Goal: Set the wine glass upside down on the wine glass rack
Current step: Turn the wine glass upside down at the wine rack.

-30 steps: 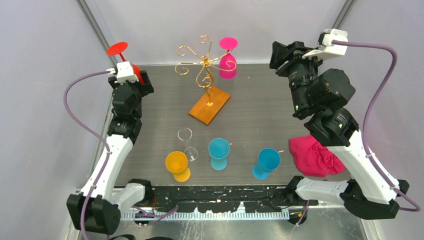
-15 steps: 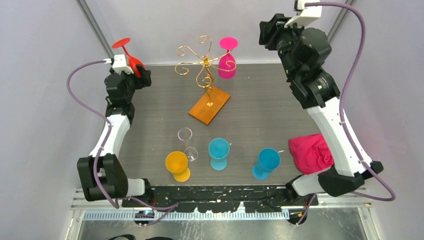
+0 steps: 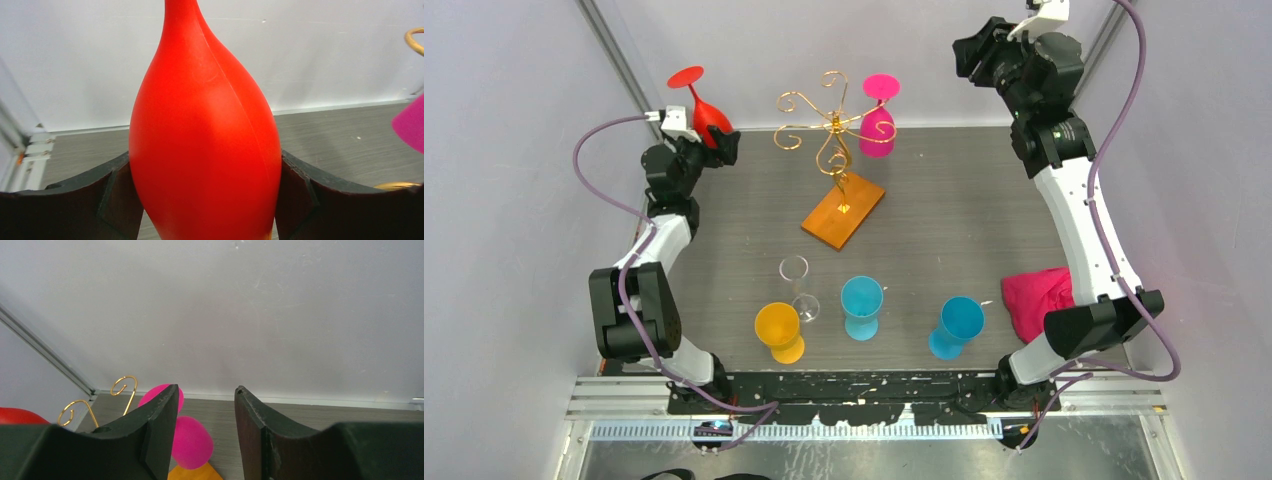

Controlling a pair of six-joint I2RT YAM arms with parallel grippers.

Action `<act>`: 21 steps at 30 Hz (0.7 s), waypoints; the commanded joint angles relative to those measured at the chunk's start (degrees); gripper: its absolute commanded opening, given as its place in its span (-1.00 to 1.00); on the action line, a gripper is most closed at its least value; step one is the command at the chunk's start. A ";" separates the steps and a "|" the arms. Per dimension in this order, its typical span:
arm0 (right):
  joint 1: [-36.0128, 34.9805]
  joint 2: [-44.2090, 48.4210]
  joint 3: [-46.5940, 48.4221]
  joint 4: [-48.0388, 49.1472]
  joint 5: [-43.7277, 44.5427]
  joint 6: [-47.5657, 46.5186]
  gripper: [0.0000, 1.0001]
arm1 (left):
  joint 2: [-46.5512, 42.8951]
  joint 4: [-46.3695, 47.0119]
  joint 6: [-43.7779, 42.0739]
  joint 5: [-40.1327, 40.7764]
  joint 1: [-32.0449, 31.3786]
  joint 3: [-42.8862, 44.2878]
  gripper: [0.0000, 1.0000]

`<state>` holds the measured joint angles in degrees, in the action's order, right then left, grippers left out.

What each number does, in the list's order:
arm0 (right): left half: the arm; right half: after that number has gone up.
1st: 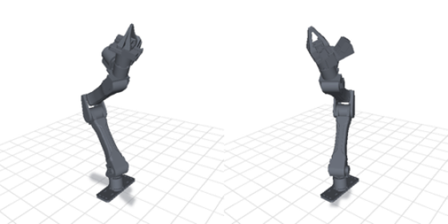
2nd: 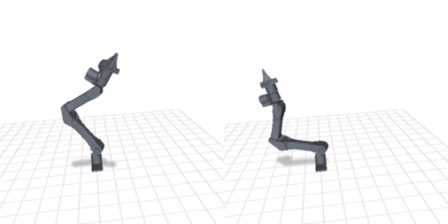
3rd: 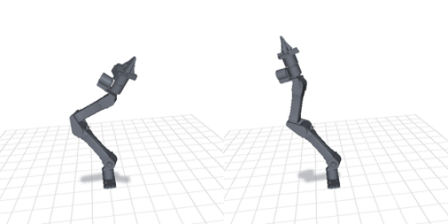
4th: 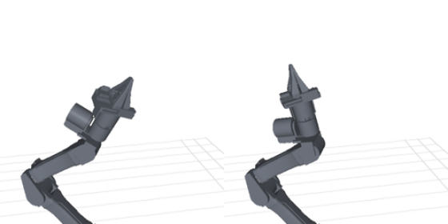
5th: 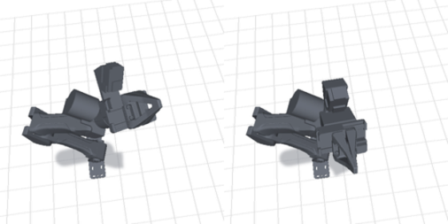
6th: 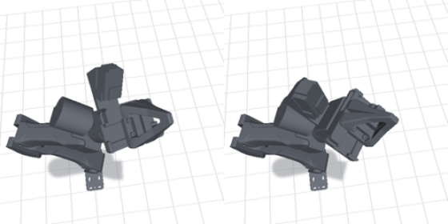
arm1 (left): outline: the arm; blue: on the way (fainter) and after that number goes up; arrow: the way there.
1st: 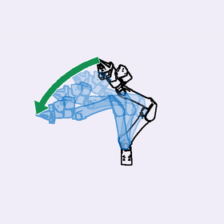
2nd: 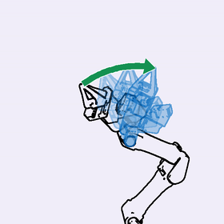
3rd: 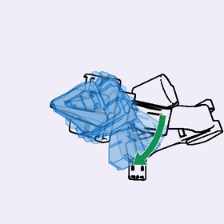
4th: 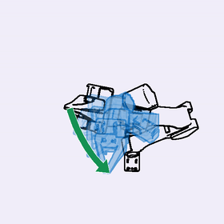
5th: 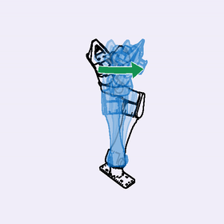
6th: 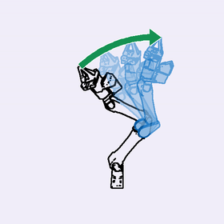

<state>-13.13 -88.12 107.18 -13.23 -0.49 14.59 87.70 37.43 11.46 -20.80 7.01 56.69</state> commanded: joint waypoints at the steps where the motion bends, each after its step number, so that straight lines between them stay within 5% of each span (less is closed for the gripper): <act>1: 1.59 -3.22 4.50 2.64 -8.40 6.39 0.04 | 0.75 4.26 1.45 -6.39 -0.35 4.92 0.18; 12: -0.08 -14.04 20.83 -3.77 -19.48 24.34 0.02 | -6.04 -12.64 -10.11 -10.92 -3.89 7.44 0.14; 21: -4.66 -25.79 37.08 -7.72 -26.82 38.42 0.01 | -5.93 -9.37 -9.67 -9.70 -6.11 4.10 0.08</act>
<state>-16.38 -110.61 139.41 -21.43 -21.32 43.16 82.74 25.15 2.42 -30.57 0.82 61.67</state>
